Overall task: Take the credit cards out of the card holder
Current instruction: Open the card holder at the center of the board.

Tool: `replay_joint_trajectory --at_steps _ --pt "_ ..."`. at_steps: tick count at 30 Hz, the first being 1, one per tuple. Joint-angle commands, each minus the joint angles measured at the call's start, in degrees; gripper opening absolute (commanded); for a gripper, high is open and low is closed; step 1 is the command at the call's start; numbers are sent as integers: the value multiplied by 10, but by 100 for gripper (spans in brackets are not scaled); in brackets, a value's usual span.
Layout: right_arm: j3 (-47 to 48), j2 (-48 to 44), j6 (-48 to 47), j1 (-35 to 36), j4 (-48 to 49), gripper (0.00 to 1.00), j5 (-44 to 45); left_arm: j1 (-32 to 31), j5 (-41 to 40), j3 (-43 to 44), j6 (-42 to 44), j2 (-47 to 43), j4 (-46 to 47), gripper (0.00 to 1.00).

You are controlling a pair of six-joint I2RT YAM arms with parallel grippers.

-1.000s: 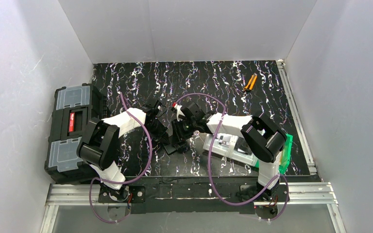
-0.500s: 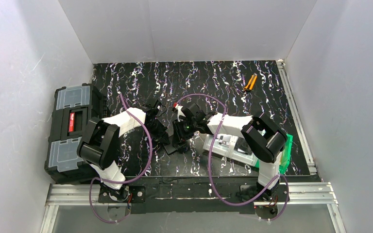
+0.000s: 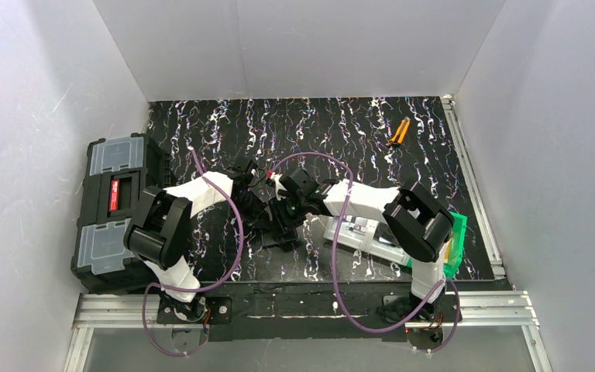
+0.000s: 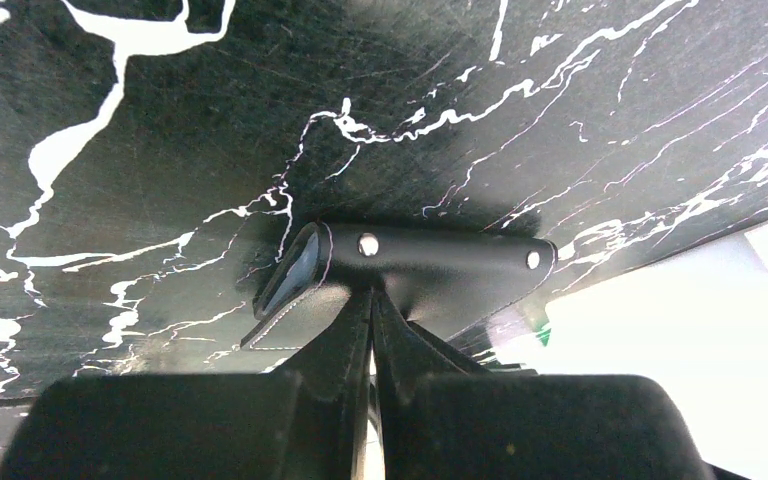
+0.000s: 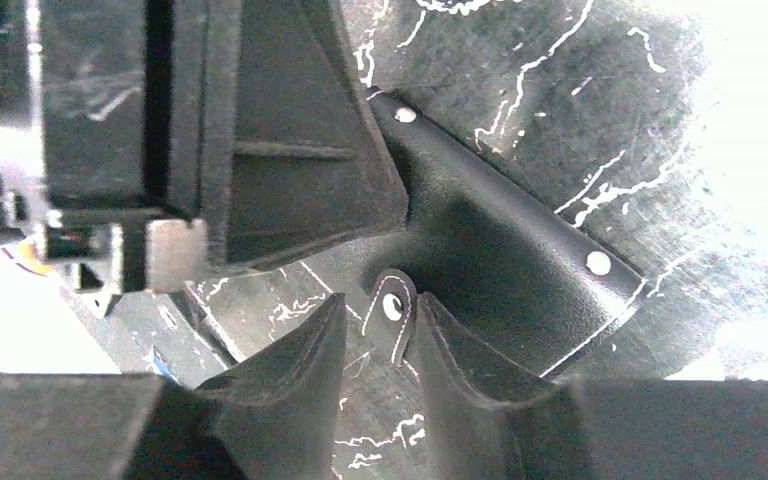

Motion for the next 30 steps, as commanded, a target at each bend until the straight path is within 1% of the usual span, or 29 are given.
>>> replay_joint_trajectory --at_steps 1,2,4,7,8,10,13,14,19,24,27,30 --pt "13 32 -2 28 -81 42 -11 -10 -83 -40 -4 58 6 0" --pt "18 36 1 28 -90 41 -5 -10 -83 -41 -5 59 6 0" --pt "28 47 5 28 -104 34 5 -10 -81 -42 -7 59 6 0" --pt "41 64 12 29 -123 16 19 -10 -78 -46 -12 61 7 0" --pt "44 66 14 29 -126 13 21 -10 -75 -47 -14 61 9 0" --pt "44 64 16 31 -125 2 27 -10 -73 -52 -16 62 12 0" --pt "25 44 12 34 -104 1 32 -9 -70 -53 -19 66 14 0" --pt "-4 13 7 35 -72 1 26 -8 -69 -52 -20 72 14 0" --pt "-59 -48 -16 46 -18 1 15 -8 -74 -46 -19 84 10 0" --pt "-74 -78 -48 72 -14 1 33 -8 -75 -48 -19 95 8 0" --pt "-76 -80 -52 75 -24 1 31 -7 -78 -47 -19 94 7 0" --pt "-98 -106 -53 76 -16 1 30 -7 -81 -43 -13 93 4 0"
